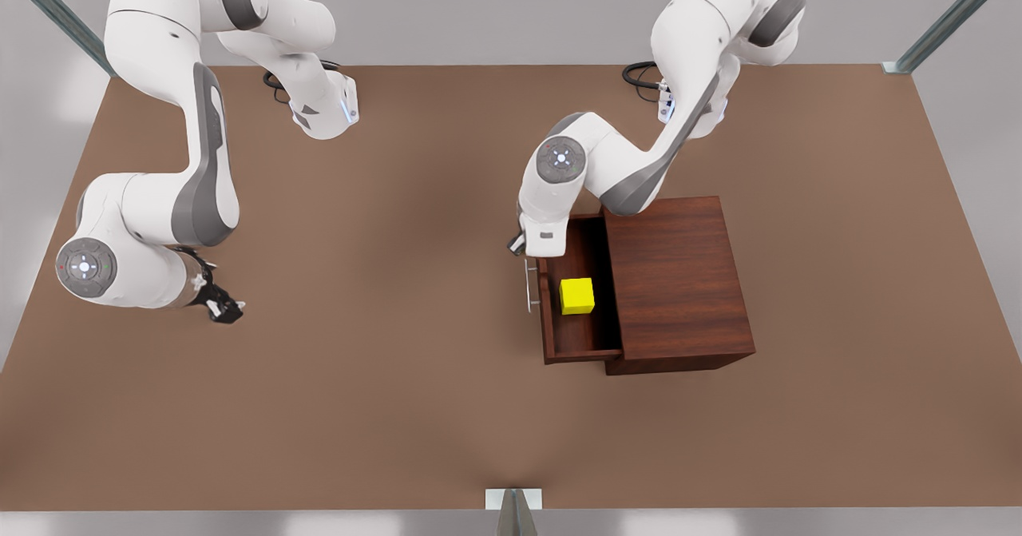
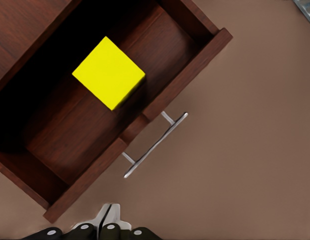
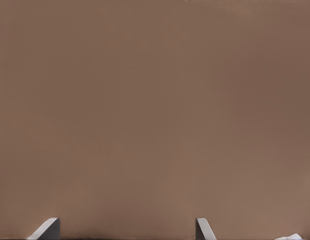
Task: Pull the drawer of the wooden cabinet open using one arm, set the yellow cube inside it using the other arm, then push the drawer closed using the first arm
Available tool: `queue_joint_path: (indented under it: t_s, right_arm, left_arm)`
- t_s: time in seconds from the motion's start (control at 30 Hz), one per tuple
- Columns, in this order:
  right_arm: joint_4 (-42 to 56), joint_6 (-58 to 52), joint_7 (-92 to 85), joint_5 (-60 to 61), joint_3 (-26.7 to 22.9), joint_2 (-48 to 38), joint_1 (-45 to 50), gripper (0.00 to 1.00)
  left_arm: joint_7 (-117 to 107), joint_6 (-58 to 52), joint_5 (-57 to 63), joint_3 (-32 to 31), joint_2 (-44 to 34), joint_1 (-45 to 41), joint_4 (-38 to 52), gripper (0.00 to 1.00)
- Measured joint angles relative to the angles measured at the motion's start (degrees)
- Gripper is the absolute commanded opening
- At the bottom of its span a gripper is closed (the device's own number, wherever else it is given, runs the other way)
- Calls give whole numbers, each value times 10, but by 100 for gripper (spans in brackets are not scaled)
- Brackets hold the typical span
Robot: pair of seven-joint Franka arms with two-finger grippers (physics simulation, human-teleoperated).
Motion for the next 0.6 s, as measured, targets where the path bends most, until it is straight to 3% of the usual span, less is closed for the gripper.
queue_joint_path:
  t_s: [0.3, 0.6]
  right_arm:
    - [0, -7, -171, 0, 0, 1, 2, 100]
    - [1, -8, -271, -3, 0, 4, 3, 100]
  left_arm:
    - [-205, 116, 30, 20, 82, -16, 14, 0]
    - [-327, 160, 81, 23, 105, -18, 8, 0]
